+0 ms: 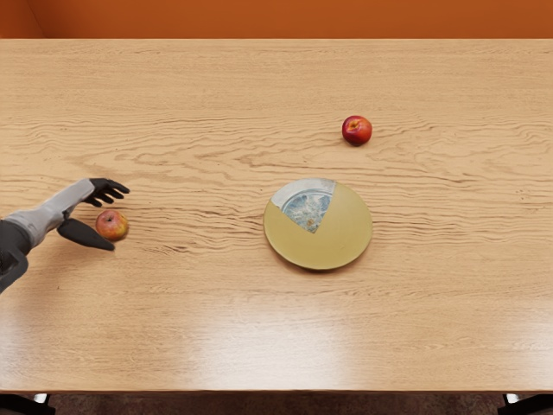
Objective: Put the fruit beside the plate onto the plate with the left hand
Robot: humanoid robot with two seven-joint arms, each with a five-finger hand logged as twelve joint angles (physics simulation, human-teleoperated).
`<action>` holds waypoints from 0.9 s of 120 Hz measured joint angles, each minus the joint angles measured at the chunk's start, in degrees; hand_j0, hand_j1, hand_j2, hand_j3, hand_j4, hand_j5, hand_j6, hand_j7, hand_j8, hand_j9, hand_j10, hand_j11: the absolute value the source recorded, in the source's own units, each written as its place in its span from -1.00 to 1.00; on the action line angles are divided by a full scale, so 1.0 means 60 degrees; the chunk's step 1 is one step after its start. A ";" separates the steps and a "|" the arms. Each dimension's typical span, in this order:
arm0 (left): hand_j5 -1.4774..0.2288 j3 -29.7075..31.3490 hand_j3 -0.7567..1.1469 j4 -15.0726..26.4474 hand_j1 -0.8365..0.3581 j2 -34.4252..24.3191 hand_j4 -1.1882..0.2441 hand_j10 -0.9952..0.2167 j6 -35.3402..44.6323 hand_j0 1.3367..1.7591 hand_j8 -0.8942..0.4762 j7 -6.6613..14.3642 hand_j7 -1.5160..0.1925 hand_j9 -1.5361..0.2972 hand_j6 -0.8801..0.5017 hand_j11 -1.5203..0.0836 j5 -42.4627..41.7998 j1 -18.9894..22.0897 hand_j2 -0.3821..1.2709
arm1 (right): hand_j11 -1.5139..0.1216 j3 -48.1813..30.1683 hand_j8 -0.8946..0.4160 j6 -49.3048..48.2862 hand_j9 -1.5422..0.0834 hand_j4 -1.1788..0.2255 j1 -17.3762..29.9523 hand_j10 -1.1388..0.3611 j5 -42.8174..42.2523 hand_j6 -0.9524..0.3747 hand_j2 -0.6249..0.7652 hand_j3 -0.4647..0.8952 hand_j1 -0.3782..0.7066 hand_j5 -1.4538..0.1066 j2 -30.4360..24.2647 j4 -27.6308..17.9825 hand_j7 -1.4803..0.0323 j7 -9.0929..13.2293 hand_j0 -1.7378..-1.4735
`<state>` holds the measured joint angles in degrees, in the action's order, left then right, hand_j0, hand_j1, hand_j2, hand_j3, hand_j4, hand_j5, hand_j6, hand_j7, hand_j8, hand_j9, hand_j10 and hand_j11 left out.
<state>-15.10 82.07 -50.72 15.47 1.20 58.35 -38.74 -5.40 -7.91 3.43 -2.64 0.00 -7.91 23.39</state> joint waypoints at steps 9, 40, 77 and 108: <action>0.19 0.0030 -0.20 -0.0006 0.27 0.0030 0.15 0.04 0.0000 0.52 -0.23 0.0043 0.23 0.17 -0.25 0.32 -0.0002 -0.0017 -0.44 | 0.85 -0.0002 0.36 0.0000 0.90 0.68 0.0000 0.52 0.0000 0.43 -0.10 -0.32 -0.95 0.86 0.0000 0.0000 0.96 0.0001 -0.40; 0.16 0.0056 -0.20 0.0004 0.23 0.0222 0.13 0.01 -0.0001 0.52 -0.25 0.0342 0.20 0.14 -0.28 0.28 0.0006 -0.0075 -0.44 | 0.85 -0.0008 0.37 0.0000 0.90 0.68 0.0000 0.52 0.0000 0.43 -0.10 -0.32 -0.95 0.86 0.0000 0.0000 0.96 -0.0001 -0.40; 0.13 0.0058 -0.20 0.0088 0.20 0.0228 0.10 -0.02 -0.0008 0.52 -0.28 0.0656 0.17 0.11 -0.31 0.25 0.0008 -0.0220 -0.43 | 0.85 -0.0009 0.37 0.0000 0.90 0.68 0.0000 0.52 0.0000 0.43 -0.10 -0.32 -0.95 0.86 0.0000 0.0000 0.96 -0.0002 -0.40; 0.10 0.0059 -0.20 0.0143 0.16 0.0353 0.07 -0.05 -0.0033 0.52 -0.31 0.0959 0.14 0.09 -0.33 0.22 0.0005 -0.0291 -0.43 | 0.85 -0.0002 0.37 0.0000 0.90 0.68 -0.0011 0.52 -0.0002 0.43 -0.10 -0.32 -0.95 0.86 0.0000 0.0000 0.96 -0.0002 -0.40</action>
<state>-14.75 82.93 -48.60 15.27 6.96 58.38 -40.48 -5.41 -7.91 3.36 -2.65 0.00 -7.91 23.38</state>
